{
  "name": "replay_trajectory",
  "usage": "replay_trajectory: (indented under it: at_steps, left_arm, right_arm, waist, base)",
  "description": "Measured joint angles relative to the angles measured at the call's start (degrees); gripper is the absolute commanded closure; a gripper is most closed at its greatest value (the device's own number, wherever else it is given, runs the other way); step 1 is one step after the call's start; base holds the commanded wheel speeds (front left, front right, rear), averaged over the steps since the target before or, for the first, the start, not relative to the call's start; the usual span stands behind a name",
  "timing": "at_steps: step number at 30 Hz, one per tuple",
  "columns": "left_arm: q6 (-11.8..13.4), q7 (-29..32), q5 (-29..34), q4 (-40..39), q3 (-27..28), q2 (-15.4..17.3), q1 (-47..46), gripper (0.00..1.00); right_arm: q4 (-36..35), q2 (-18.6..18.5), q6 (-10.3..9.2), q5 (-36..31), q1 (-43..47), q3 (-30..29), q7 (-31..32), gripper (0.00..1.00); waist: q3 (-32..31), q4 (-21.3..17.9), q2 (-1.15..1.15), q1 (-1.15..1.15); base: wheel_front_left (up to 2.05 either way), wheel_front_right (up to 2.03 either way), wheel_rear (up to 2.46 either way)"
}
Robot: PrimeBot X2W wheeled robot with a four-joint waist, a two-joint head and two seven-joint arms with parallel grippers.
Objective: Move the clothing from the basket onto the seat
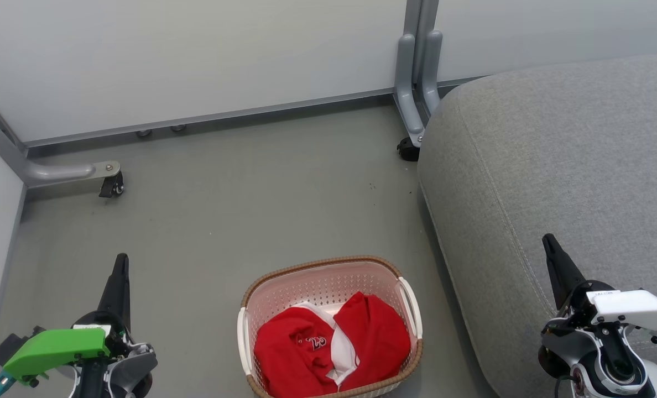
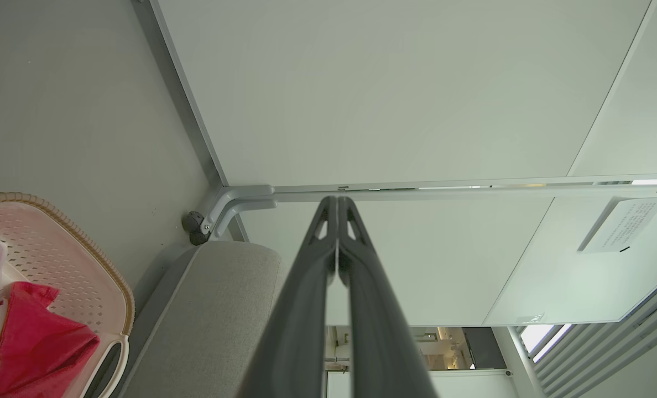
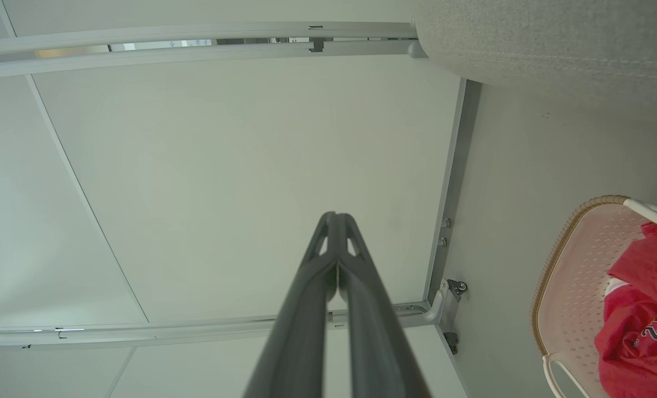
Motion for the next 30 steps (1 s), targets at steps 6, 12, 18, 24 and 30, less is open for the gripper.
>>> replay_trajectory:
  at_steps: [6,12,18,24,30]
  left_arm:
    - [0.0,0.0,0.0,0.0,0.0,0.0,0.0,1.00]
    - [0.0,0.0,0.0,0.0,0.0,0.0,0.0,1.00]
    - [0.0,0.0,0.0,0.0,0.0,0.0,0.0,1.00]
    - [0.0,0.0,0.0,0.0,0.0,0.0,0.0,1.00]
    - [0.0,0.0,0.0,0.0,0.0,0.0,0.0,1.00]
  right_arm:
    - [0.0,0.0,0.00,0.0,0.0,0.0,0.0,1.00]
    - [0.0,0.0,0.00,0.0,0.0,0.0,0.0,1.00]
    - [0.0,0.0,0.00,0.0,0.0,0.0,0.0,1.00]
    - [0.0,0.0,0.00,0.0,0.0,0.0,0.0,1.00]
    - [0.0,0.0,0.00,0.0,0.0,0.0,0.0,1.00]
  waist:
    - [0.0,0.0,0.00,0.00]
    - [0.0,0.0,0.00,0.00]
    - [0.0,0.0,0.00,0.00]
    - [0.0,0.0,0.00,0.00]
    - [0.0,0.0,0.00,0.00]
  base:
    - [0.00,0.00,0.00]
    - [0.00,0.00,0.00]
    - [0.00,0.00,0.00]
    - [0.00,0.00,0.00]
    - [0.00,0.00,0.00]
